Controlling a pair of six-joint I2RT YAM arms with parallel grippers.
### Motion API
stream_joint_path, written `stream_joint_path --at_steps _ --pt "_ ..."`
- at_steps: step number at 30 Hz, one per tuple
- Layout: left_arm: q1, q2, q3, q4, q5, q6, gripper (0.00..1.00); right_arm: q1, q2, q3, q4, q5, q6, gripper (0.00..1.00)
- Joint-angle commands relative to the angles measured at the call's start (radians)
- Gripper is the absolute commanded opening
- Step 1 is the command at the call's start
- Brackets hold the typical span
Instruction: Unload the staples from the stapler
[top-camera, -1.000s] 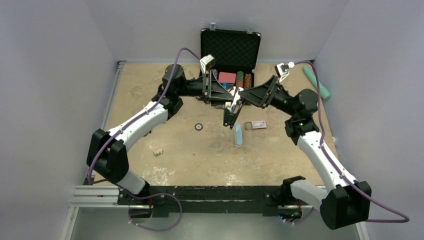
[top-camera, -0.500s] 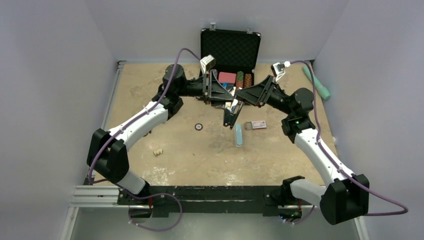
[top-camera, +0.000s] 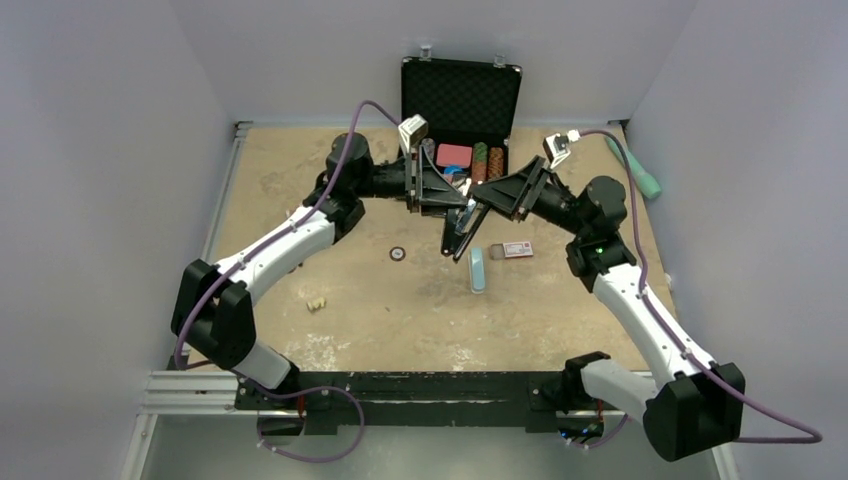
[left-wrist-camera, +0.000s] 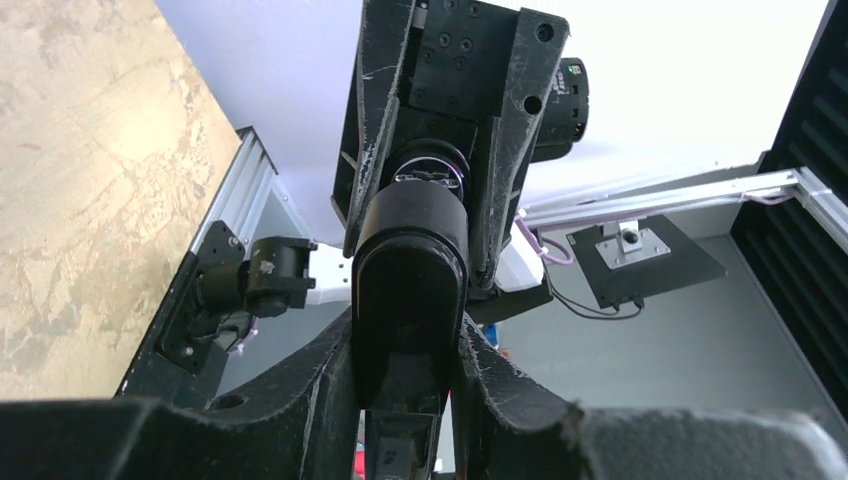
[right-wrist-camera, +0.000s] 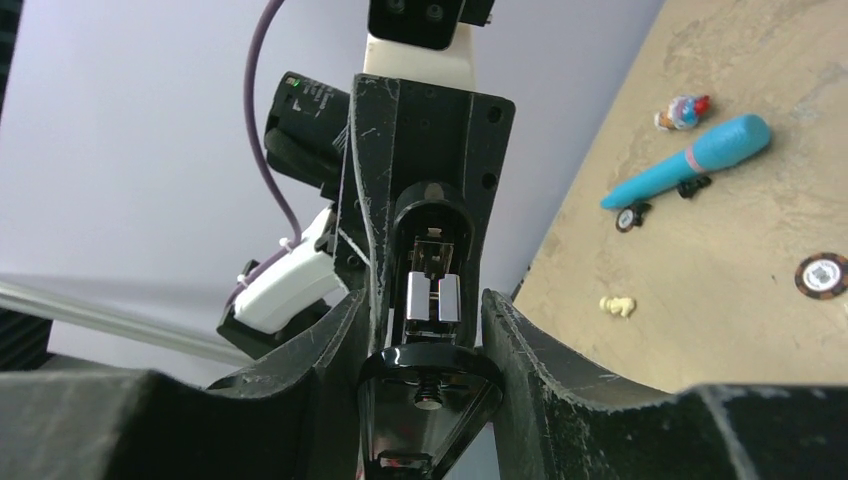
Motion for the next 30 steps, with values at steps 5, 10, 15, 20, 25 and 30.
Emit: stream_joint_path --at_steps 5,10,15,20,25,30 --pt "0.005 -0.077 -0.161 0.144 -0.100 -0.144 0.00 0.001 -0.005 -0.049 -0.154 0.088 -0.075 0.00" --pt "0.010 -0.086 -0.341 0.343 -0.180 -0.291 0.00 0.002 -0.008 -0.059 -0.219 0.136 -0.079 0.00" --pt "0.015 -0.082 -0.441 0.400 -0.218 -0.353 0.00 0.002 0.008 -0.072 -0.273 0.168 -0.081 0.00" --pt "0.034 -0.106 -0.516 0.352 -0.244 -0.374 0.00 0.001 0.043 -0.114 -0.267 0.189 -0.067 0.00" --pt "0.042 -0.183 -0.535 0.059 -0.257 -0.251 0.00 0.002 0.090 -0.164 -0.215 0.201 -0.042 0.00" --pt "0.042 -0.226 -0.449 -0.445 -0.305 -0.060 0.00 0.002 0.163 -0.163 -0.194 0.211 -0.052 0.00"
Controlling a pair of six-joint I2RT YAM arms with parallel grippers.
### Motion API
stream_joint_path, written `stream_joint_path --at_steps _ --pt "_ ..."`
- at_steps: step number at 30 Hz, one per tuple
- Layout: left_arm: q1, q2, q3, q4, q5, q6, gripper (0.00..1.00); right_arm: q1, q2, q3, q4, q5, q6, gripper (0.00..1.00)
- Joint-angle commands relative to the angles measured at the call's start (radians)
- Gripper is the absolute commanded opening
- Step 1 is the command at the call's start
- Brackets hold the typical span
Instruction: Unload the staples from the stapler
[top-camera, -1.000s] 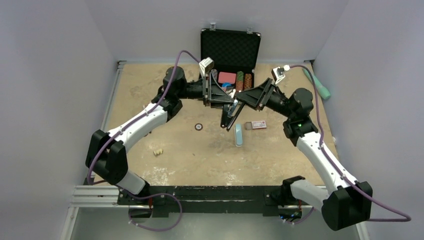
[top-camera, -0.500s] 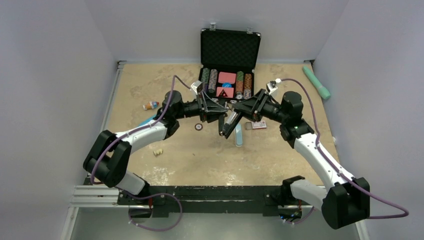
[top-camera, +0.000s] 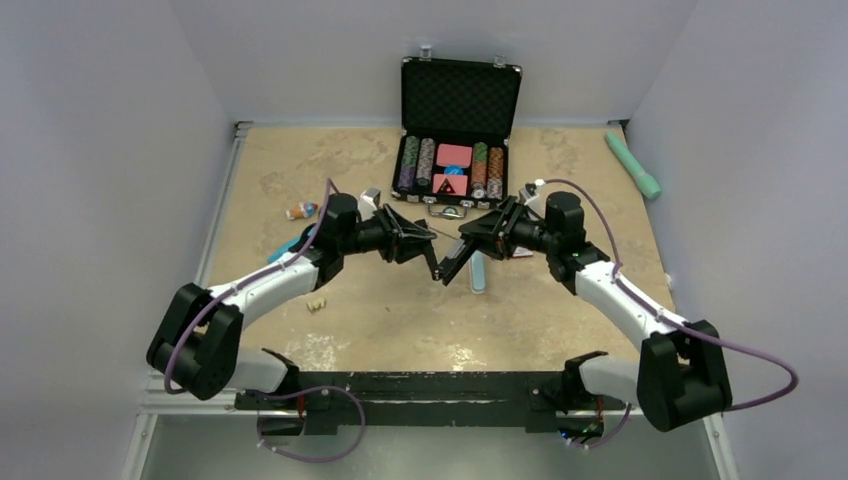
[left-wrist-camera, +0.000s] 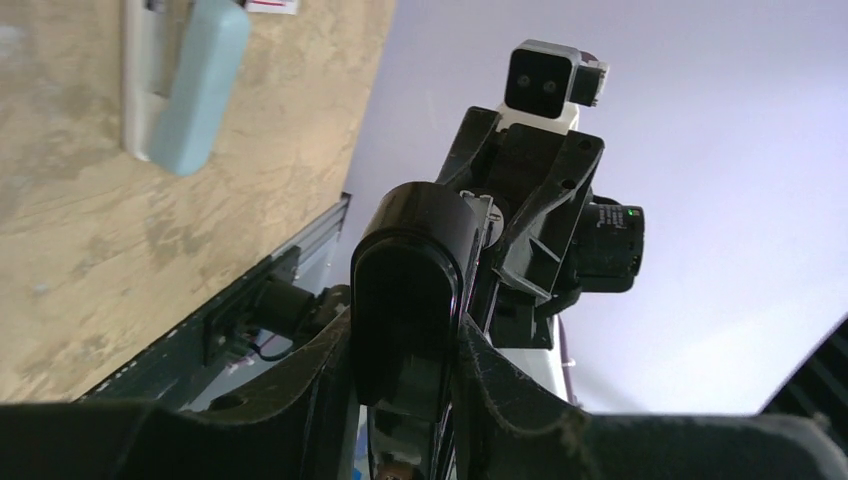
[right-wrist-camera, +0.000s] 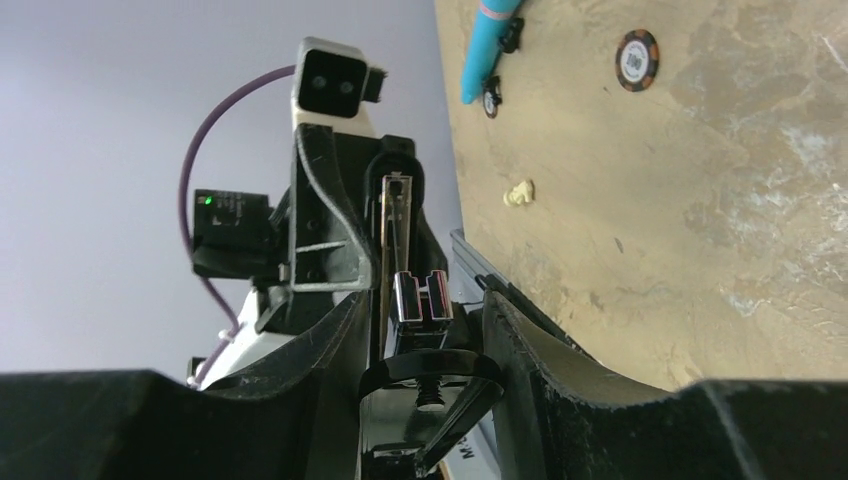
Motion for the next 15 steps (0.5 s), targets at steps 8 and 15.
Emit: stream_joint_path --at_steps 8,15 --pt "0.003 -0.046 0.185 -0.929 -0.128 0.269 0.00 0.013 0.196 0.036 0.034 0.166 -0.122 0.00" --pt "0.003 -0.048 0.177 -1.135 -0.209 0.189 0.00 0.025 0.239 0.072 -0.084 0.233 -0.110 0.00"
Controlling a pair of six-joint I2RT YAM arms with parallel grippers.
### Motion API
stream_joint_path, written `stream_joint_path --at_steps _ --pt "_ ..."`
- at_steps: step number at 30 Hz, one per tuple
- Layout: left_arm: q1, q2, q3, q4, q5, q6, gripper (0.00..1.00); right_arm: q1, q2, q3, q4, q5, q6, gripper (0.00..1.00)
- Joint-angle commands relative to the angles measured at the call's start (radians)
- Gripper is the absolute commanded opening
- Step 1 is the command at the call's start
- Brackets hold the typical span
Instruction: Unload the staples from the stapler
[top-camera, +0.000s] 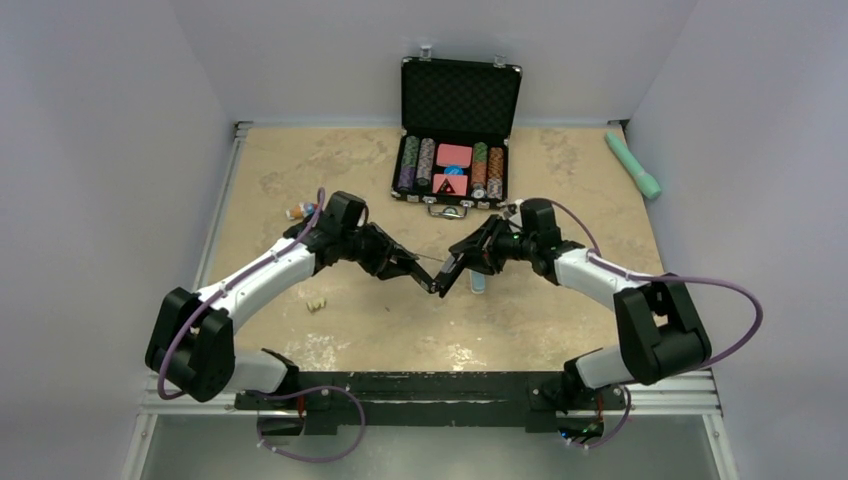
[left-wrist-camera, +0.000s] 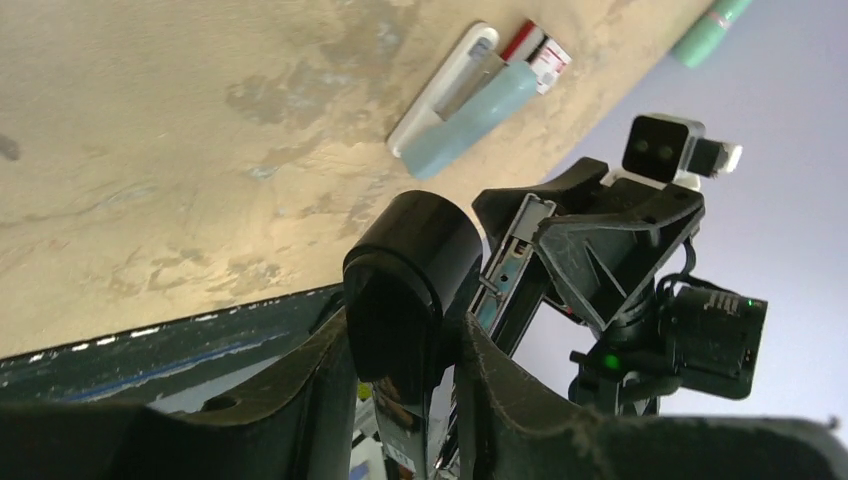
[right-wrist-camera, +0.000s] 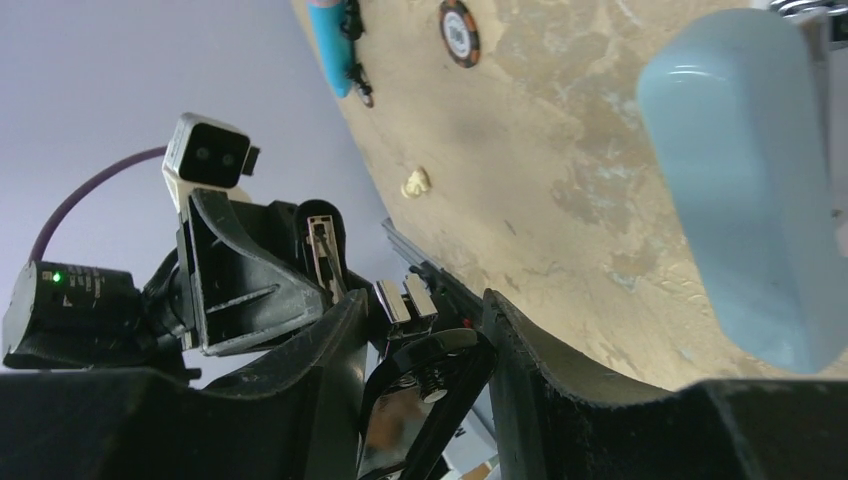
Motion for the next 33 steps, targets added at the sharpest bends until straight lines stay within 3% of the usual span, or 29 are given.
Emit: stream_joint_path --at_steps 1,4,9,12,16,21,24,27,33 --pt "0.000 -0.026 -0.039 -0.295 -0.013 0.007 0.00 -0.029 -0.003 0.072 -0.031 0.204 -0.067 0.00" --pt "0.010 -0.041 -0.055 -0.337 -0.021 -0.001 0.00 -0.030 -0.006 0.088 -0.099 0.229 -0.073 0.00" --pt "0.022 -0.073 0.038 -0.605 -0.218 -0.024 0.00 -0.027 -0.012 0.175 -0.326 0.347 -0.090 0.00" --pt "0.028 -0.035 0.131 -0.738 -0.258 -0.015 0.00 -0.010 0.058 0.271 -0.479 0.403 -0.101 0.00" --pt "0.030 0.019 0.229 -0.861 -0.311 -0.009 0.00 0.003 0.113 0.288 -0.512 0.391 -0.092 0.00" --pt "0.030 0.066 0.280 -0.947 -0.333 0.005 0.00 0.015 0.169 0.397 -0.672 0.522 -0.114 0.00" --pt "0.035 0.077 0.229 -0.942 -0.289 0.019 0.00 0.015 0.201 0.426 -0.714 0.543 -0.103 0.00" --pt "0.090 0.074 0.172 -0.964 -0.257 0.028 0.00 0.017 0.232 0.459 -0.786 0.587 -0.089 0.00" --pt "0.194 0.143 0.204 -1.011 -0.276 0.082 0.00 0.048 0.266 0.443 -0.814 0.622 -0.084 0.00"
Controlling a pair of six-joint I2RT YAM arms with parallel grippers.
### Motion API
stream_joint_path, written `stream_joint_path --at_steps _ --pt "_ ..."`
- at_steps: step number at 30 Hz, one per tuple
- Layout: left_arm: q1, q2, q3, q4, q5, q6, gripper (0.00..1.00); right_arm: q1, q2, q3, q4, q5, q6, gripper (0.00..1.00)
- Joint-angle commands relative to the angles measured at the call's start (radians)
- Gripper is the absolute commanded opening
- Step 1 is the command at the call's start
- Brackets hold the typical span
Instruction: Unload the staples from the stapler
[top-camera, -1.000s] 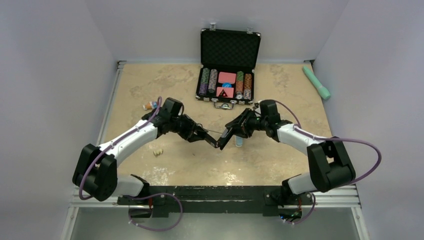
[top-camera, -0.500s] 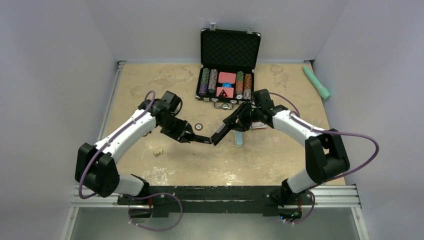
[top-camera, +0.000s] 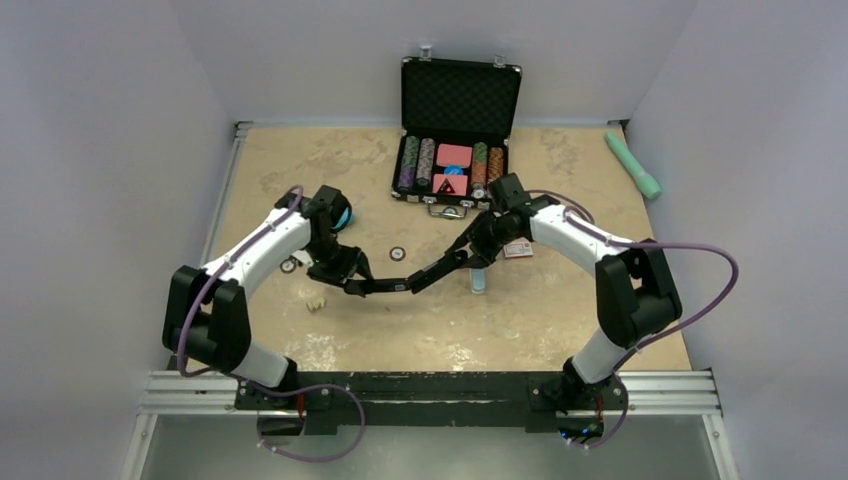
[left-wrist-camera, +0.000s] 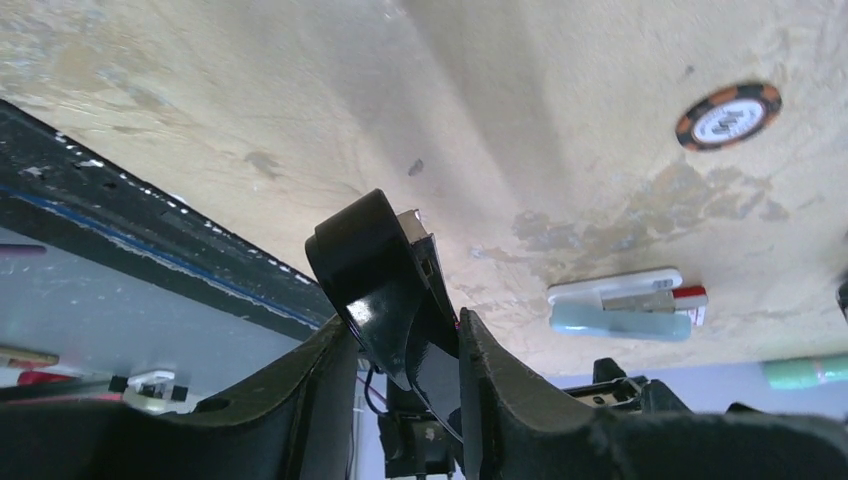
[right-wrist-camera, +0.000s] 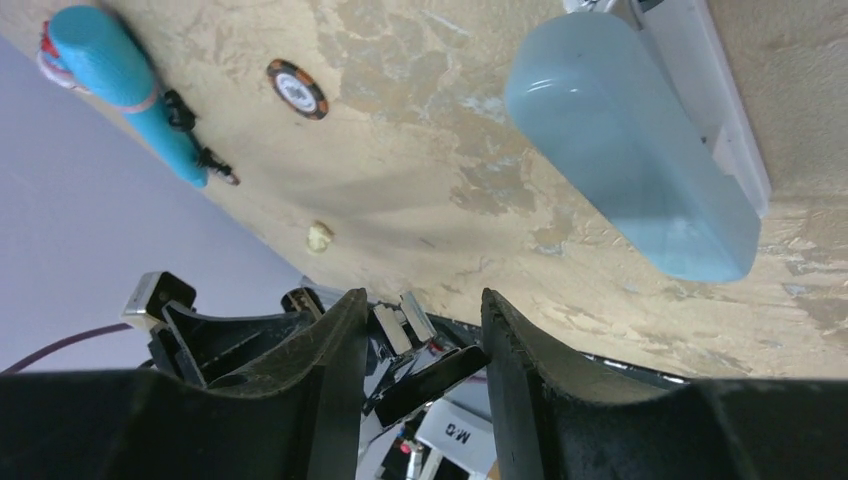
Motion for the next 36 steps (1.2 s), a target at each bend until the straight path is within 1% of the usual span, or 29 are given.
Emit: stream_joint_path --at_steps 1,3,5,7,8,10,12,15,17,19,22,24,31,34,36 --pt "0.064 0.051 0.019 -0.292 -0.042 0.184 0.00 -0.020 0.072 0.031 -0.136 0.377 -0.035 0.00" --pt "0.066 0.109 0.028 -0.290 -0.004 0.204 0.00 -0.012 0.129 0.068 -0.174 0.380 -0.039 0.00" --pt "0.066 0.173 0.018 -0.283 -0.024 0.229 0.00 -0.011 0.159 0.086 -0.181 0.365 -0.043 0.00" --pt "0.076 0.252 0.000 -0.283 -0.042 0.262 0.00 -0.006 0.184 0.114 -0.193 0.392 -0.048 0.00" --pt "0.082 0.303 0.006 -0.298 -0.041 0.287 0.00 -0.001 0.203 0.126 -0.194 0.400 -0.060 0.00" --pt "0.083 0.423 0.067 -0.373 -0.086 0.347 0.00 0.001 0.257 0.138 -0.196 0.424 -0.094 0.00" --pt "0.083 0.487 0.128 -0.440 -0.120 0.385 0.00 0.001 0.297 0.136 -0.192 0.419 -0.119 0.00" --pt "0.083 0.438 0.125 -0.409 -0.140 0.367 0.00 0.008 0.276 0.118 -0.149 0.407 -0.125 0.00" --pt "0.083 0.379 0.129 -0.385 -0.158 0.345 0.00 0.020 0.263 0.147 -0.149 0.406 -0.140 0.00" --pt "0.083 0.366 0.162 -0.380 -0.164 0.356 0.00 0.028 0.262 0.192 -0.170 0.407 -0.158 0.00" --pt "0.077 0.394 0.239 -0.415 -0.178 0.399 0.00 0.036 0.248 0.237 -0.161 0.375 -0.194 0.00" --pt "0.071 0.387 0.271 -0.421 -0.197 0.419 0.00 0.045 0.225 0.252 -0.142 0.355 -0.213 0.00" --pt "0.050 0.205 0.302 -0.361 -0.293 0.482 0.00 0.065 0.129 0.284 -0.087 0.317 -0.319 0.00" --pt "0.030 0.147 0.320 -0.354 -0.347 0.533 0.00 0.065 0.061 0.252 -0.052 0.299 -0.373 0.00" --pt "-0.004 0.116 0.333 -0.350 -0.404 0.571 0.00 0.066 0.009 0.218 -0.018 0.266 -0.405 0.00"
